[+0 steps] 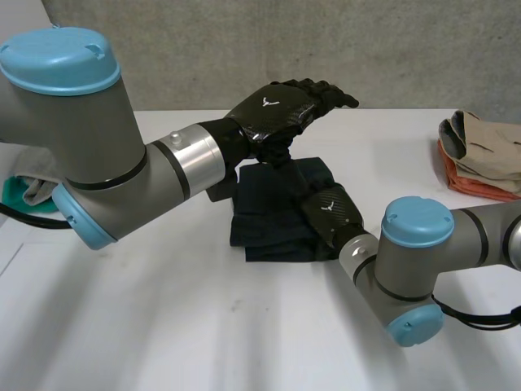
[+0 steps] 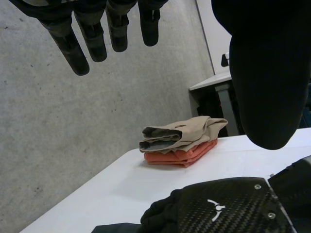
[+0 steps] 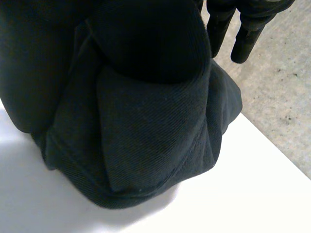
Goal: Fold the laundry.
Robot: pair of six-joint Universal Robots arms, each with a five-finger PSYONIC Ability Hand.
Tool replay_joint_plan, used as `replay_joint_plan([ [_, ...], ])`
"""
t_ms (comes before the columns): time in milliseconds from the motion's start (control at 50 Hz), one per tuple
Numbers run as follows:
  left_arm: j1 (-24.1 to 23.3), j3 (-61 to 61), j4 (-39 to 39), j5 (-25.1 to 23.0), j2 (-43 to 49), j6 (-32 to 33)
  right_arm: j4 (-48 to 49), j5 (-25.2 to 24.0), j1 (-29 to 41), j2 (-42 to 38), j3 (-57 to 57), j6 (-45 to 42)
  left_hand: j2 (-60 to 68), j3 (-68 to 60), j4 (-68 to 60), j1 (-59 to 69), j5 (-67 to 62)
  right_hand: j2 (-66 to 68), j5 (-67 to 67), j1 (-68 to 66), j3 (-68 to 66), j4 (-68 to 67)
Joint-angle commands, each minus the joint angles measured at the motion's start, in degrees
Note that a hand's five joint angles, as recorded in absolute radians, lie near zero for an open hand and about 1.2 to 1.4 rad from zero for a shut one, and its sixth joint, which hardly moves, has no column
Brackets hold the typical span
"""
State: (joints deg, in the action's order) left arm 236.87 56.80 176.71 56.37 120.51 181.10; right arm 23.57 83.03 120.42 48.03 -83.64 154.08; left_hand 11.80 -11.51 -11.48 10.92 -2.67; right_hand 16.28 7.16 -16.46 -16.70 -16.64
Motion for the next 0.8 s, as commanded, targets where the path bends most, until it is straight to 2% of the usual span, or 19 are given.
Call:
replay_joint_plan([
  [20,0.00,0.16,-0.05,-0.03,0.08,-0.04,0.51,-0.07,-0.01,-2.41,2.60,-0.10,1.45,-1.73,-1.76,2.32,-0.57,10.76,9.89,-10.59,-10.34,-10.41],
  [120,0.00,0.16,-0.05,-0.03,0.08,0.05,1.30,-0.07,-0.01,-2.59,3.75,-0.10,1.45,-1.73,-1.76,2.32,-0.57,17.51,16.64,-17.33,-17.09,-17.16],
  [320,0.00,0.16,-0.05,-0.03,-0.01,0.05,3.50,-0.33,-0.01,-3.73,6.12,-0.10,1.45,-1.73,-1.76,2.32,-0.57,19.85,18.98,-19.67,-19.43,-19.50],
  [360,0.00,0.16,-0.05,0.05,-0.01,0.05,3.50,-0.33,-0.01,-4.43,6.65,-0.27,1.45,-1.73,-1.76,2.32,-0.57,29.57,28.69,-29.39,-29.14,-29.21],
  [400,0.00,0.16,-0.05,0.05,-0.01,-0.04,3.50,-0.33,-0.01,-5.22,8.05,-0.54,1.45,-1.73,-1.76,2.32,-0.57,60.95,60.08,-60.77,-60.53,-60.59],
  [420,0.09,0.16,-0.05,0.05,-0.01,-0.04,3.50,-0.42,-0.01,-5.40,8.40,-0.71,1.45,-1.73,-1.76,2.32,-0.57,63.69,62.82,-63.51,-63.27,-63.34],
  [580,0.26,-0.11,-0.05,0.14,-0.45,-0.04,5.26,-0.42,-0.89,-2.94,12.97,0.43,1.45,-1.73,-1.76,2.32,-0.57,63.72,62.84,-63.54,-63.30,-63.36],
  [740,0.97,-0.37,2.93,1.90,-4.05,-0.39,13.07,-1.21,-10.55,5.32,15.88,4.29,1.45,-1.73,-1.76,2.32,-0.57,63.72,62.84,-63.54,-63.30,-63.36],
  [800,0.97,-0.28,4.78,2.51,-5.37,-0.66,17.55,-3.31,-15.29,7.60,16.14,6.93,1.45,-1.73,-1.76,2.32,-0.57,63.72,62.84,-63.54,-63.30,-63.36],
])
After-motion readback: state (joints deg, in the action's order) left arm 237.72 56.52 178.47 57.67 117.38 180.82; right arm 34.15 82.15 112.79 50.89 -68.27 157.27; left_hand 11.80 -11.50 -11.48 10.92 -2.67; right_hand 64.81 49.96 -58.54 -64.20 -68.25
